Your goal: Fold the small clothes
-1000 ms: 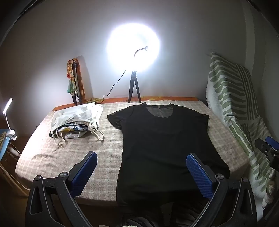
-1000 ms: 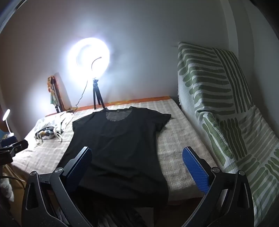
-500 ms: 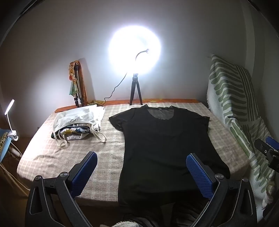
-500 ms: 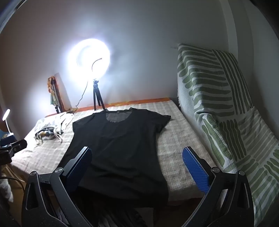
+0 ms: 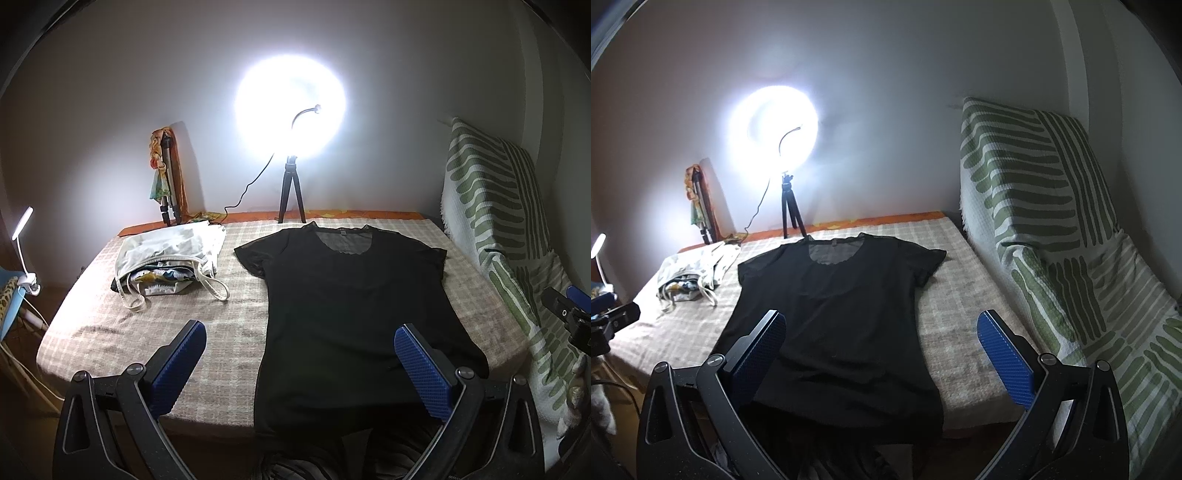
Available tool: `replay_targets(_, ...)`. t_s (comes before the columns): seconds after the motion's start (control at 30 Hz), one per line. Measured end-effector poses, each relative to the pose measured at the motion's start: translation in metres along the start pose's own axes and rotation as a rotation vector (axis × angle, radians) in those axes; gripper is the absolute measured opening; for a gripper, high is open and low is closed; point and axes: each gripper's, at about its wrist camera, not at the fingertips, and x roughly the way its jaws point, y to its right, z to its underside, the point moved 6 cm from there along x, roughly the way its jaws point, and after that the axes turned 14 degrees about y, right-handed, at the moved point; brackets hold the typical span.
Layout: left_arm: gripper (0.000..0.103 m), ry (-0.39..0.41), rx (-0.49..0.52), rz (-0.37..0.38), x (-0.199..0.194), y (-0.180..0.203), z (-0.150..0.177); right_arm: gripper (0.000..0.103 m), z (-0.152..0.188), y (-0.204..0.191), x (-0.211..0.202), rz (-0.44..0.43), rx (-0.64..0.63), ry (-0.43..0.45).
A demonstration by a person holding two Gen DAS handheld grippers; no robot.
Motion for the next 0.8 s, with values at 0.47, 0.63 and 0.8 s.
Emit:
replay_targets(0.47,0.103,-0.007,-0.013,0.004,0.0027,-0.0068,0.0055,0.103,-0.0029,0.0,0.0045,0.028,-0.013,0.003)
replay_targets(0.63,0.103,-0.006,-0.016,0.002,0.0017,-0.0081,0.0064,0.103,-0.0029,-0.0004,0.0049,0.03,-0.019,0.003)
replay_targets(0.8,0.103,-0.007,-0.018,0.003,0.0011,-0.0092,0.0064,0.103,-0.0027,-0.0021,0.0048,0.033,-0.023,0.001)
